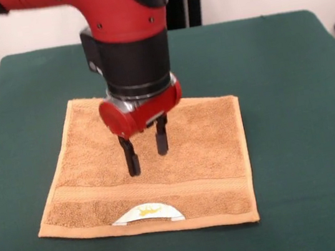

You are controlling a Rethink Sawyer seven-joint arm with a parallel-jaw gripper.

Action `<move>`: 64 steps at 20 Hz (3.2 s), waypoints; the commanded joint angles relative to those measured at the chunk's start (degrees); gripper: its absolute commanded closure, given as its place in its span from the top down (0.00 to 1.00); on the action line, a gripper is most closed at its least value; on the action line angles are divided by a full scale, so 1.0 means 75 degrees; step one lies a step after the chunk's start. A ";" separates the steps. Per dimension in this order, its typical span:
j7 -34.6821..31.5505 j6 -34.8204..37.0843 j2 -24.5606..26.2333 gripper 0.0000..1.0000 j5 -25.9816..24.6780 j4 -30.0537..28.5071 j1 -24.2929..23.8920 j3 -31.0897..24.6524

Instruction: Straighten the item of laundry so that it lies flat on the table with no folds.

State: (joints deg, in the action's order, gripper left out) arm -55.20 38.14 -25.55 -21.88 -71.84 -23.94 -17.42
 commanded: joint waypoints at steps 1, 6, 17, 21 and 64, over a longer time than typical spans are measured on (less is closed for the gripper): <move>-0.0390 0.1057 -0.0488 1.00 0.0191 -0.0960 0.0295 -0.0242; -0.0531 0.0919 -0.0435 1.00 0.0297 -0.1173 0.0253 -0.0383; -0.0759 -0.0055 -0.0289 1.00 0.0441 -0.1518 0.0001 -0.0687; -0.0643 -0.0185 -0.0368 1.00 0.0433 -0.1672 -0.0129 -0.0768; -0.0640 -0.0263 -0.0818 1.00 0.0334 -0.2047 -0.0205 -0.0846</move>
State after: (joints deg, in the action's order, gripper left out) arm -55.20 38.48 -32.71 -19.90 -80.85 -27.63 -18.94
